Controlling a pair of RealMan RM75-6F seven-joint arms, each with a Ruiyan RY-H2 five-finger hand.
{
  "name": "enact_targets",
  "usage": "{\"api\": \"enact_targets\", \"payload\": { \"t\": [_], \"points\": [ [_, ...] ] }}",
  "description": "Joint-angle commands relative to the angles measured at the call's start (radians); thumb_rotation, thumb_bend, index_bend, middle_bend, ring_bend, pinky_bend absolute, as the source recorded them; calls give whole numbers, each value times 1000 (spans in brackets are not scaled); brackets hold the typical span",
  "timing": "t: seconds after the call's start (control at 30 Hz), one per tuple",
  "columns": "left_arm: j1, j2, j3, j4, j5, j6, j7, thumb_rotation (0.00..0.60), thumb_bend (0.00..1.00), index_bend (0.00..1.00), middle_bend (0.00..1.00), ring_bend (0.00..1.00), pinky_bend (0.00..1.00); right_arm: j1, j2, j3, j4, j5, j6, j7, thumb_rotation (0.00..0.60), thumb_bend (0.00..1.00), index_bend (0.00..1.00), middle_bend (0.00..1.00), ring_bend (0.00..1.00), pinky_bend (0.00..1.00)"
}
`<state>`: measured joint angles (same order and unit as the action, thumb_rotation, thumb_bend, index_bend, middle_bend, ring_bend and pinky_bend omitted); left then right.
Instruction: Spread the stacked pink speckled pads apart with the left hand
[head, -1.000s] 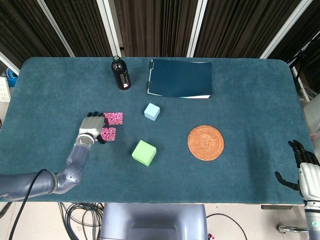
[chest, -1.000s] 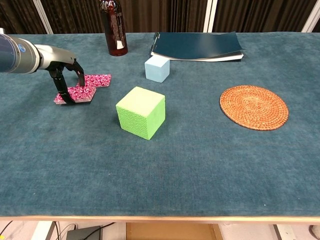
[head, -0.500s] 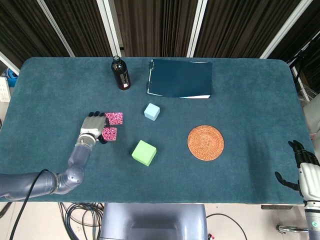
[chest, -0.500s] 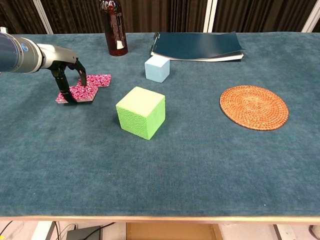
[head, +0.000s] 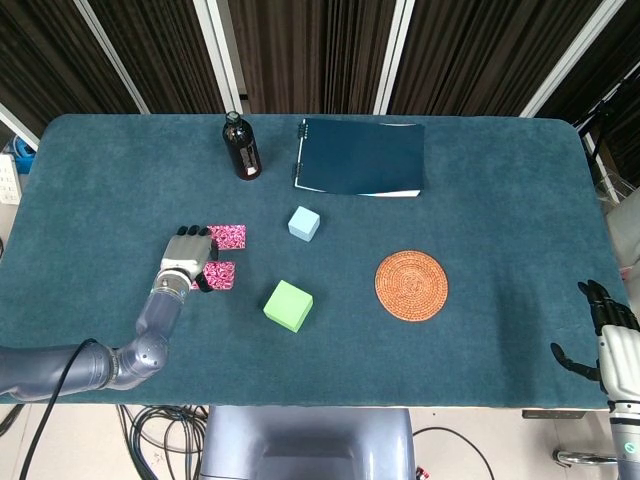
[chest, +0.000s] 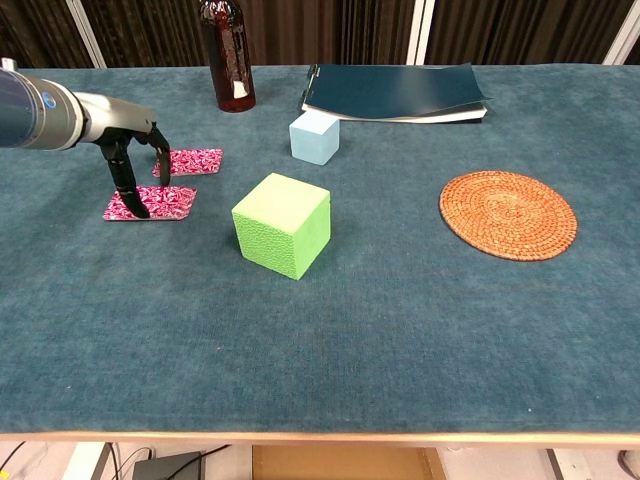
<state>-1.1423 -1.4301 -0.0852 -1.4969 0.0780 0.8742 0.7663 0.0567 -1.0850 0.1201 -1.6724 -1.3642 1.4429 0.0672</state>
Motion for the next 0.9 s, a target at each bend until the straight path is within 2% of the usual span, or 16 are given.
{"api": "enact_targets", "payload": {
  "t": [0.03,0.4,0.7,0.9],
  "points": [
    [-3,-2,3,2,-1,7,6,600,128,428,157,39,0,0,0,0,0,-1,0,-1,600,247,79,52,130,146],
    [1,5,-2,-14,7,17,3,600,128,419,156,39,0,1,0,-1,-1,0,-2,-3,600,247,79,52,130,146],
    [11,38,1,-73,33,51,-1,600,127,414,154,39,0,2,0,-1,-3,1,-6,-4,600,248,79,52,130,146],
    [27,28,6,-73,55,63,-13,600,83,397,155,39,0,2,1,1,-6,6,-7,1,600,248,78,52,130,146]
  ]
}}
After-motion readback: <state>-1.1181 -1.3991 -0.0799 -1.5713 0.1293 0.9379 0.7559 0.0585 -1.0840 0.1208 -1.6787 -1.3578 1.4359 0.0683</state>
